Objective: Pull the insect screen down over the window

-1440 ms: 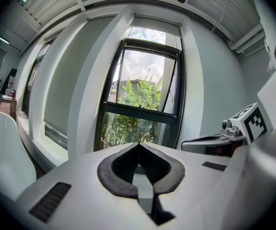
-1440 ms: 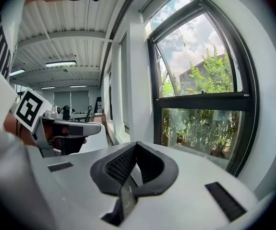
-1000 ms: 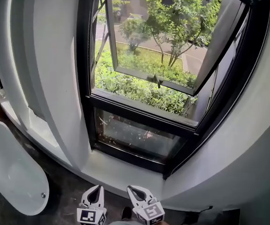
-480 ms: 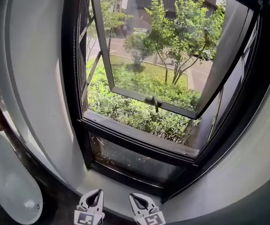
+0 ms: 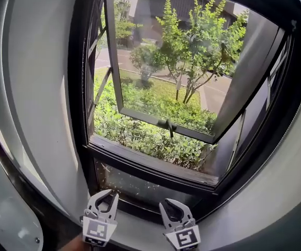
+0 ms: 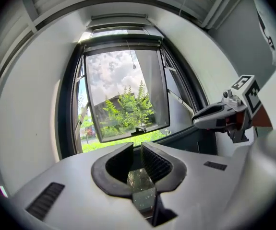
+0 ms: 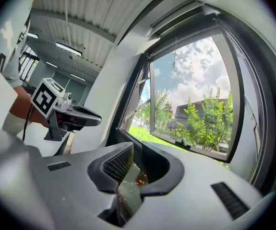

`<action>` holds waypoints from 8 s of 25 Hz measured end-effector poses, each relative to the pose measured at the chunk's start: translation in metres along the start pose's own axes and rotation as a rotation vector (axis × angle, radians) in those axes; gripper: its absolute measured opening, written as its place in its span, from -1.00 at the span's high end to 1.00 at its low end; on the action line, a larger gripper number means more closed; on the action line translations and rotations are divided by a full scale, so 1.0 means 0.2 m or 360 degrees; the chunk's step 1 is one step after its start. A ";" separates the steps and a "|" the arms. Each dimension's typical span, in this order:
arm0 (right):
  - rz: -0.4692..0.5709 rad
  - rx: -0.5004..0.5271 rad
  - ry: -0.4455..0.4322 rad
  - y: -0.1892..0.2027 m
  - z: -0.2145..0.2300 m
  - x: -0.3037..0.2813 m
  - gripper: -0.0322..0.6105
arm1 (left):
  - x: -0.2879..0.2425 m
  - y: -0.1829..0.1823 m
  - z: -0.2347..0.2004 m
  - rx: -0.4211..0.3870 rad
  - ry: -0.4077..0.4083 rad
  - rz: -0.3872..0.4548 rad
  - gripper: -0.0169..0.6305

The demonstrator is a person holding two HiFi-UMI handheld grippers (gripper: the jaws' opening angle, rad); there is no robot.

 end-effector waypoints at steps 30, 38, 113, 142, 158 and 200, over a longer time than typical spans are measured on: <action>-0.0028 0.1564 0.0243 -1.58 0.84 -0.64 0.12 | -0.87 -1.22 -0.74 -0.1068 0.0205 0.0237 0.02; -0.0030 0.1760 0.0391 -1.96 0.99 -0.72 0.11 | -1.03 -1.54 -0.89 -0.1183 0.0074 0.0329 -0.04; -0.1116 0.2081 0.0513 -2.26 1.41 -0.78 -0.10 | -1.51 -2.15 -1.34 -0.2193 -0.0212 -0.0275 -0.32; -0.1317 0.1892 0.0219 -1.69 1.19 -0.64 -0.09 | -1.30 -1.54 -1.18 -0.2163 0.0137 -0.0502 -0.30; -0.1566 0.1803 -0.0066 -1.30 1.05 -0.55 -0.09 | -1.17 -1.13 -1.05 -0.2188 0.0408 -0.0690 -0.20; -0.1764 0.1520 -0.0449 -0.08 0.63 -0.34 -0.09 | -0.91 0.07 -0.74 -0.2169 0.0996 -0.1038 0.03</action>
Point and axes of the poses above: the fingertips, and each gripper's own axes: x backward along the fingers, z to its right, y out of its underside, the point moved 10 cm from there along x, backward along the fingers, and after that the axes turned 13 degrees about z, right-handed, at the moved point
